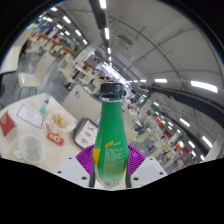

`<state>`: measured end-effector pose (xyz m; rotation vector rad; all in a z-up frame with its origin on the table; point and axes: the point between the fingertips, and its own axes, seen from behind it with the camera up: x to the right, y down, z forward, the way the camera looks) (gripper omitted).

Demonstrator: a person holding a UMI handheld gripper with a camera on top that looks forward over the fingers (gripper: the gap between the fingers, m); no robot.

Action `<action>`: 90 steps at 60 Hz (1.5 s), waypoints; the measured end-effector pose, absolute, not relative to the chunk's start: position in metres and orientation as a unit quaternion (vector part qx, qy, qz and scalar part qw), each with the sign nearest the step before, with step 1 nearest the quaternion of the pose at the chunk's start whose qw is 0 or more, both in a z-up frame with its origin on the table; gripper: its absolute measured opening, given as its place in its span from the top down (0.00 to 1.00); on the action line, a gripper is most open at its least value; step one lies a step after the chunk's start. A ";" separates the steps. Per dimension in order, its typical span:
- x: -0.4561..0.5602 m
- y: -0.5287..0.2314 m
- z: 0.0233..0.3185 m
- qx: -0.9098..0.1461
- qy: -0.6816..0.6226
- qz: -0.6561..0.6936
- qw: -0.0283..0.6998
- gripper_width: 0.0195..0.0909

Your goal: Pour water

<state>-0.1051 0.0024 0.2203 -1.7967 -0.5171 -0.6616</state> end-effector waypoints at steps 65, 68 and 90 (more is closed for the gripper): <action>-0.097 -0.082 0.085 -0.877 -0.064 0.033 0.476 0.09; -0.095 -0.101 0.103 -0.882 -0.063 0.019 0.466 0.08; -0.141 -0.194 0.194 -0.900 -0.045 0.010 0.433 0.09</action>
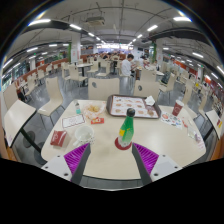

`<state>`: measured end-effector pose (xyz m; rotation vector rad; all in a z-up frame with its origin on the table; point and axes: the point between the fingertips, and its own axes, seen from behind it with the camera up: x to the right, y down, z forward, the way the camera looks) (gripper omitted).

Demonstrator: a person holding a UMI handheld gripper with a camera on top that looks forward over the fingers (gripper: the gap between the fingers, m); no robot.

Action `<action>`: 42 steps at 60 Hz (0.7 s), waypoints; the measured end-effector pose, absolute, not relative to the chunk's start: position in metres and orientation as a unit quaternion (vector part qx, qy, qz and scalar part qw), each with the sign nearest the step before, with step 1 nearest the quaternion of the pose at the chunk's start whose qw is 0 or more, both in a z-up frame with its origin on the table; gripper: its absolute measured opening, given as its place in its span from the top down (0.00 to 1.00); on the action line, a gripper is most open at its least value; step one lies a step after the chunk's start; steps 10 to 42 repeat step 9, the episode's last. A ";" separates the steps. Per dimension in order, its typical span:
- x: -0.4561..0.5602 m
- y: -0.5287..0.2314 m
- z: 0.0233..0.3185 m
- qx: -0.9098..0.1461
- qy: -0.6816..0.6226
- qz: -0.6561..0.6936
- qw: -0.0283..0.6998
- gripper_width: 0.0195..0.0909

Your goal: Pour water

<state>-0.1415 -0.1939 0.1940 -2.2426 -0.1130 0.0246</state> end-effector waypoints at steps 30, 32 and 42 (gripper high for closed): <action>-0.136 -0.195 0.199 -0.898 -0.021 0.016 0.439 0.07; -0.136 -0.195 0.199 -0.898 -0.021 0.016 0.439 0.07; -0.136 -0.195 0.199 -0.898 -0.021 0.016 0.439 0.07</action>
